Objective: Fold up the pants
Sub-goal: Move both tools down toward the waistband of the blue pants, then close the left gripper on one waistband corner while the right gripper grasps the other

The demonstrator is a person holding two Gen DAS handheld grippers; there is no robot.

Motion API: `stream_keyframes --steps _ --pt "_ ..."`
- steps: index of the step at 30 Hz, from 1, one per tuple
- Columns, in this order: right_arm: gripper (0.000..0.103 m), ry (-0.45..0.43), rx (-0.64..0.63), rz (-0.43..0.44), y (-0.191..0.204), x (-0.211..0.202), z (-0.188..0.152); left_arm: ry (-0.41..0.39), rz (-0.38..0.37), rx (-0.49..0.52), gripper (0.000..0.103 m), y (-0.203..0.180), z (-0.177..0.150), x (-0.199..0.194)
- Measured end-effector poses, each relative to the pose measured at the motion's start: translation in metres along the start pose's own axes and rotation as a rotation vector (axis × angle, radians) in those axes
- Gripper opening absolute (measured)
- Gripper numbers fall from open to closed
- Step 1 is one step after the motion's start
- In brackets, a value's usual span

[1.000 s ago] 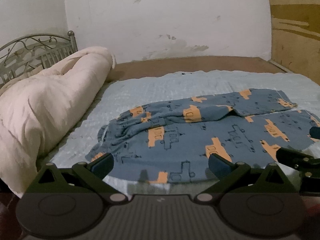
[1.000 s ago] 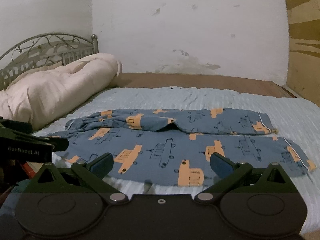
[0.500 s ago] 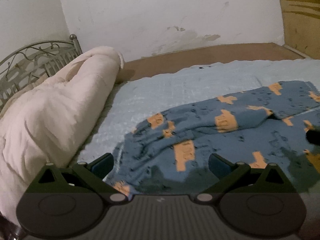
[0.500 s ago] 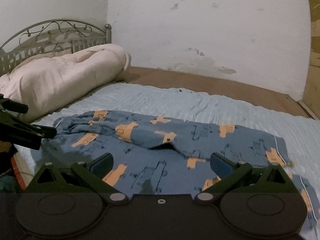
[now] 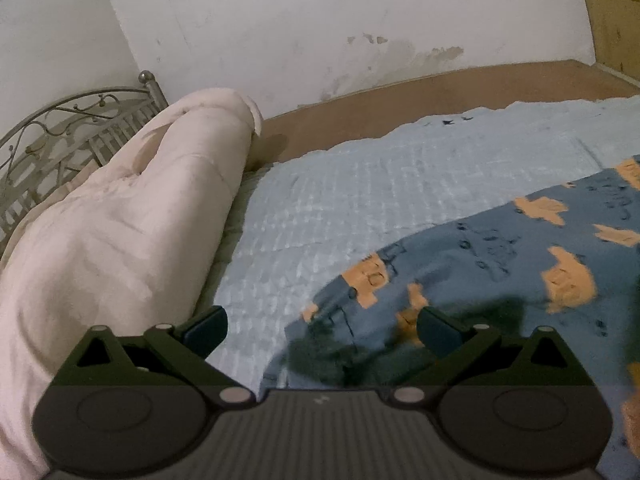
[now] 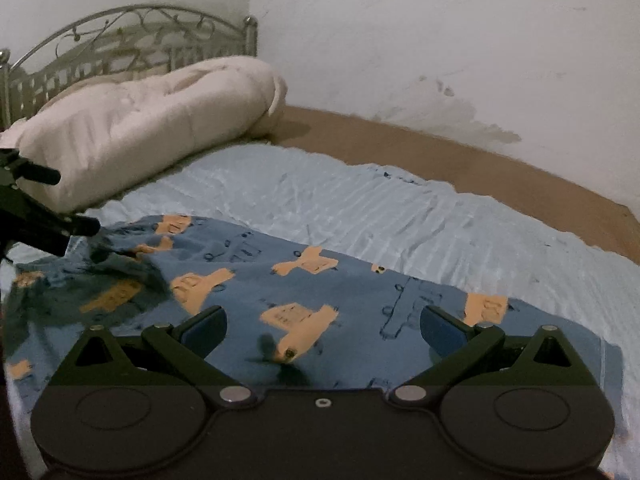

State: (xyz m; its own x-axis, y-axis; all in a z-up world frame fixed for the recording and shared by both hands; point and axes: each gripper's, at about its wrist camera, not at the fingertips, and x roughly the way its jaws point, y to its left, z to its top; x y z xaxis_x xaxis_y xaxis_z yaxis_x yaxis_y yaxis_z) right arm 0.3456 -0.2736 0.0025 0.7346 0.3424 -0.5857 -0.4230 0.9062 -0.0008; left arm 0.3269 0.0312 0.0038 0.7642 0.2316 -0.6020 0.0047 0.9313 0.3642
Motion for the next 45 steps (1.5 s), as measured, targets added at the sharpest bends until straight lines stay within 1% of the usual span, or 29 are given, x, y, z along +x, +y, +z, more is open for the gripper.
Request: stream_keyframes --steps 3,8,10,15,18,22,25,30,39,45 --pt "0.102 0.035 0.016 0.037 -0.013 0.024 0.011 0.013 -0.015 0.019 0.102 0.003 0.007 0.024" --pt "0.102 0.077 0.036 0.125 -0.037 0.061 0.03 -0.005 -0.086 0.004 0.102 0.017 0.017 0.061" --pt "0.102 0.092 0.008 0.157 -0.043 0.076 0.037 -0.01 -0.126 0.001 0.102 0.025 0.022 0.074" --pt "0.102 0.139 -0.095 0.158 -0.047 0.116 0.051 -0.011 -0.192 0.035 0.102 0.034 0.033 0.104" --pt "0.099 0.168 -0.113 0.163 -0.046 0.136 0.058 0.008 -0.239 0.034 0.102 0.037 0.036 0.119" --pt "0.096 0.182 -0.151 0.169 -0.04 0.154 0.064 0.032 -0.296 0.03 0.102 0.039 0.036 0.136" --pt "0.094 0.194 -0.164 0.178 -0.037 0.162 0.065 0.065 -0.338 0.039 0.102 0.04 0.035 0.146" --pt "0.092 0.206 -0.174 0.19 -0.035 0.171 0.066 0.081 -0.378 0.039 0.102 0.046 0.032 0.154" --pt "0.091 0.217 -0.177 0.211 -0.034 0.175 0.066 0.098 -0.401 0.072 0.102 0.042 0.029 0.158" --pt "0.083 0.236 -0.212 0.211 -0.026 0.178 0.064 0.149 -0.423 0.079 0.102 0.038 0.026 0.166"
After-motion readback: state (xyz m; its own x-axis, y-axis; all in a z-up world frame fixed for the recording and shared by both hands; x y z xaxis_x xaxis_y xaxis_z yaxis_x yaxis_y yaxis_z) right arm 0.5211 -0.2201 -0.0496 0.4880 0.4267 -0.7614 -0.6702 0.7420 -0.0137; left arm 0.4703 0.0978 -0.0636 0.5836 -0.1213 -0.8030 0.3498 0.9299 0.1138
